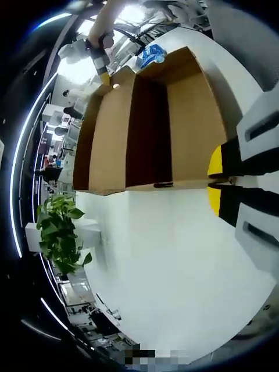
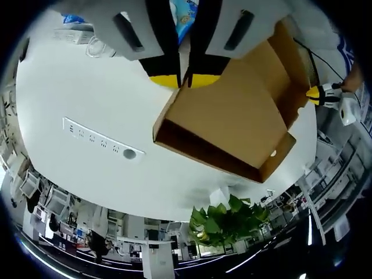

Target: Operate the shoe box by opening the lid, removing the specified soft item, and placing it in the target area until the item is outside and the box remains undamaged.

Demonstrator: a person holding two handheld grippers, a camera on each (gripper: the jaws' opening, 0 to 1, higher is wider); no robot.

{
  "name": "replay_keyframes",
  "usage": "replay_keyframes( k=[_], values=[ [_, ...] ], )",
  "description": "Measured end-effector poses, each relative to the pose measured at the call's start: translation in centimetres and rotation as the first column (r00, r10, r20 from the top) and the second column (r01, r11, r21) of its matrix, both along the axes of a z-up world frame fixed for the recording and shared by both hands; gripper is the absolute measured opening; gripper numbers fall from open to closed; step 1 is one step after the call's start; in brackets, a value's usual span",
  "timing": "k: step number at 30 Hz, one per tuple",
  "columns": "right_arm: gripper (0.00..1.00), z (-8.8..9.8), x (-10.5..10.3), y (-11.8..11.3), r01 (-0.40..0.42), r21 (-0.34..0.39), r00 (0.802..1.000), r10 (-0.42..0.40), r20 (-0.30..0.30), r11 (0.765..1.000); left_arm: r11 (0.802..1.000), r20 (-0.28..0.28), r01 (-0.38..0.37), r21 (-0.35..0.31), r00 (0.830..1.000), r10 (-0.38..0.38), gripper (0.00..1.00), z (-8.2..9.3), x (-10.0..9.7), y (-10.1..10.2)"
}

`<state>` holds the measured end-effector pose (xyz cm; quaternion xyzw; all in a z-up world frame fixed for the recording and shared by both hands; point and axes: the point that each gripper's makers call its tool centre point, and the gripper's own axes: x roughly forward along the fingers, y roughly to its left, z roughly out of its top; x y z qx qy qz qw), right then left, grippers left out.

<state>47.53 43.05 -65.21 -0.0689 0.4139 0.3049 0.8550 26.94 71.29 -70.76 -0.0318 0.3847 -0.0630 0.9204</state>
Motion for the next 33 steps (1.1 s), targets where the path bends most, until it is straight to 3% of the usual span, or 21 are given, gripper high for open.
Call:
replay_keyframes(
  k=[19,33],
  values=[
    [0.01,2.6,-1.9,-0.1,0.006,0.068,0.998,-0.010,0.065,0.998,1.000,-0.004,0.007,0.006,1.000,-0.007,0.04,0.1,0.1,-0.1],
    [0.00,3.5,-3.4,-0.2,0.031,0.094,0.990,-0.044,0.134,0.995,1.000,0.000,0.017,0.008,1.000,-0.017,0.04,0.2,0.2,-0.2]
  ],
)
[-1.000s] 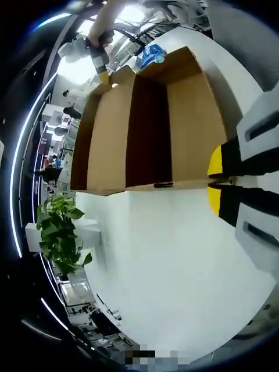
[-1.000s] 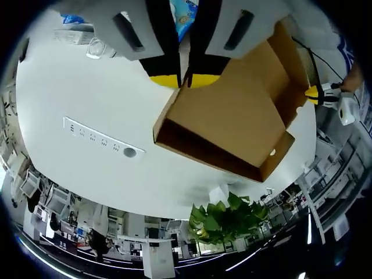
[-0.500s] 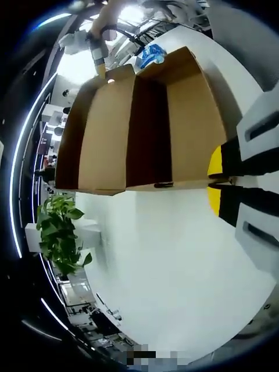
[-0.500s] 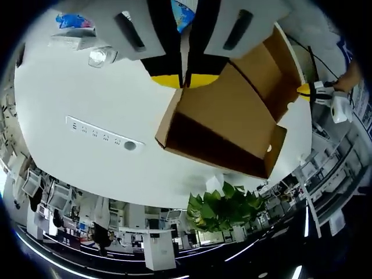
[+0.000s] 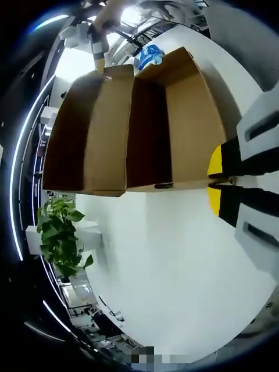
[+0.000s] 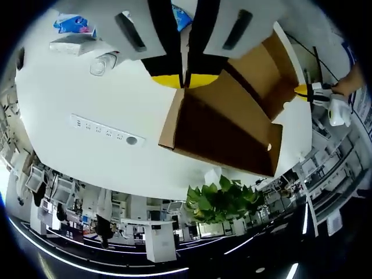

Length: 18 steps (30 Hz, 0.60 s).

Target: Operate the shoe box by opening the lid, removing the specified soft item, and placing it in the target area until the item is outside and the box remains undamaged.

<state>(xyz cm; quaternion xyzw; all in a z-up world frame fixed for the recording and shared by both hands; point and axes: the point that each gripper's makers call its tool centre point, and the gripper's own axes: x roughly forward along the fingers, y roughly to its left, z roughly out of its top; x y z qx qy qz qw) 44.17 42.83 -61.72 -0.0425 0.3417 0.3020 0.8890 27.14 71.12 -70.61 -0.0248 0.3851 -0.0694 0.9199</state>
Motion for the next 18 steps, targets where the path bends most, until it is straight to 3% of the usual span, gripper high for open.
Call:
replay_keyframes(
  k=[10,18],
  values=[
    [0.00,0.4,-1.5,-0.1,0.017,0.021,0.998,-0.019,0.068,1.000,1.000,0.004,0.006,-0.001,1.000,-0.006,0.04,0.0,0.0,0.0],
    [0.00,0.7,-2.8,-0.2,0.017,0.033,0.996,-0.019,0.084,0.999,1.000,0.012,0.014,0.001,1.000,-0.014,0.04,0.1,-0.1,0.0]
  ],
)
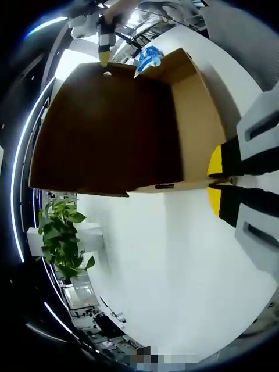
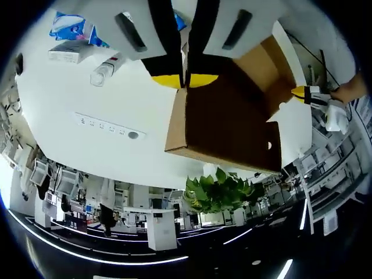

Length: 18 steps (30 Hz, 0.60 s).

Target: Operate the shoe box by opening the lid, removing the specified soft item, and placing it in the target area until the item is outside and the box remains undamaged.

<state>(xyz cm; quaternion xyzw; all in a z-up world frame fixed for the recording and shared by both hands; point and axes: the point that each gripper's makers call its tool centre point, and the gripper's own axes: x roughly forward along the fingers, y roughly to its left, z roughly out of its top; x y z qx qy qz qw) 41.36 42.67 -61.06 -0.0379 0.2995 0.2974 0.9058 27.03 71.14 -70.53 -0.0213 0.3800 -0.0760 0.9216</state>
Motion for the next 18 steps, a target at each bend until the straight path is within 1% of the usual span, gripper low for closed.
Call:
replay_keyframes(
  k=[2,7,12,18],
  values=[
    [0.00,0.0,-0.3,0.0,0.001,0.001,1.000,-0.001,0.006,1.000,1.000,0.006,0.003,0.001,1.000,-0.003,0.04,0.0,0.0,0.0],
    [0.00,0.0,-1.2,0.0,-0.001,-0.014,0.999,0.002,0.045,1.000,1.000,0.016,0.004,-0.007,1.000,-0.004,0.04,0.0,0.0,0.1],
    [0.00,-0.1,-2.5,-0.1,0.014,0.011,0.998,-0.015,0.053,1.000,1.000,0.024,0.005,-0.006,1.000,-0.005,0.05,0.0,0.0,0.1],
    [0.00,-0.3,-3.5,0.0,0.018,0.010,0.997,-0.018,0.075,1.000,1.000,0.035,0.013,-0.006,0.999,-0.012,0.05,0.1,-0.2,0.0]
  ],
)
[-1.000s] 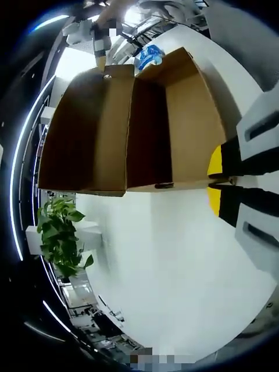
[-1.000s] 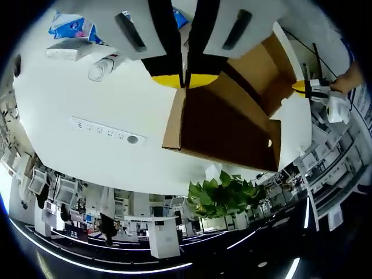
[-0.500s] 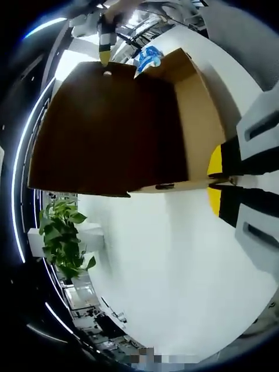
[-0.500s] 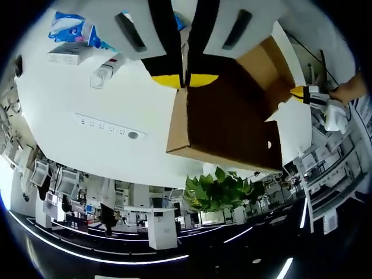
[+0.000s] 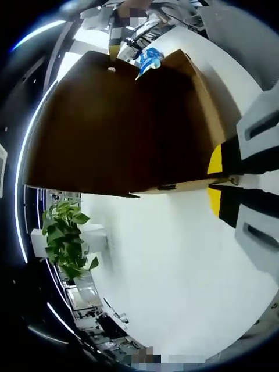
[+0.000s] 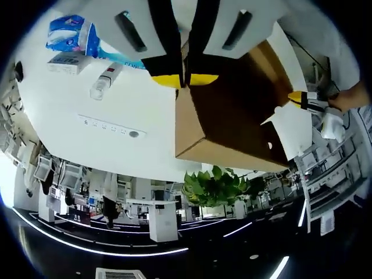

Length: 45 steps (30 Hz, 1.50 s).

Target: Operate the shoe box by opening the lid, removing the specified soft item, and placing it in the target area until the item is outside and the box remains undamaged.

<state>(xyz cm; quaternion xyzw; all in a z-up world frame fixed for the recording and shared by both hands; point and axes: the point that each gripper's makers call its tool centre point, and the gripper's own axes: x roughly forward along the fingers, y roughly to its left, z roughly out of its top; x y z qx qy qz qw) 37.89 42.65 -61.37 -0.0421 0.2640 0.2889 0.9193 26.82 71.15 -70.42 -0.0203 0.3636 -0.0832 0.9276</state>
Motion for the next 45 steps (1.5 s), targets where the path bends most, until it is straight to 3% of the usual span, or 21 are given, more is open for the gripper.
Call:
replay_keyframes(
  k=[6,11,16,22,27,36,45],
  values=[
    [0.01,-0.1,-0.7,-0.2,0.020,0.033,1.000,-0.020,-0.002,0.999,1.000,0.014,0.008,0.012,1.000,-0.009,0.07,0.1,0.0,0.0],
    [0.01,-0.3,-1.2,-0.2,0.025,0.042,1.000,-0.024,-0.001,0.999,1.000,0.018,0.015,0.025,1.000,-0.016,0.18,0.3,-0.1,0.3],
    [0.02,-0.5,-1.8,-0.1,0.013,0.038,1.000,-0.013,0.008,0.999,0.998,0.025,0.036,0.046,0.999,-0.037,0.19,0.9,-0.4,0.4],
    [0.03,-0.7,-2.6,-0.1,-0.016,0.022,0.999,0.015,0.044,1.000,0.998,0.068,0.048,0.029,0.996,-0.050,0.23,2.9,0.2,0.0],
    [0.04,-0.8,-3.4,0.0,-0.047,0.005,0.997,0.047,0.064,0.999,0.996,0.119,0.068,0.052,0.990,-0.074,0.27,5.0,0.9,-0.2],
    [0.05,-1.8,-5.3,0.0,-0.094,0.007,0.993,0.093,0.074,0.996,0.989,0.203,0.125,0.077,0.969,-0.139,0.31,8.7,1.3,-1.3],
    [0.07,-3.2,-7.0,0.1,-0.119,0.009,0.992,0.119,0.052,0.993,0.979,0.207,0.172,0.106,0.960,-0.191,0.32,8.7,0.8,-2.0]
  ],
)
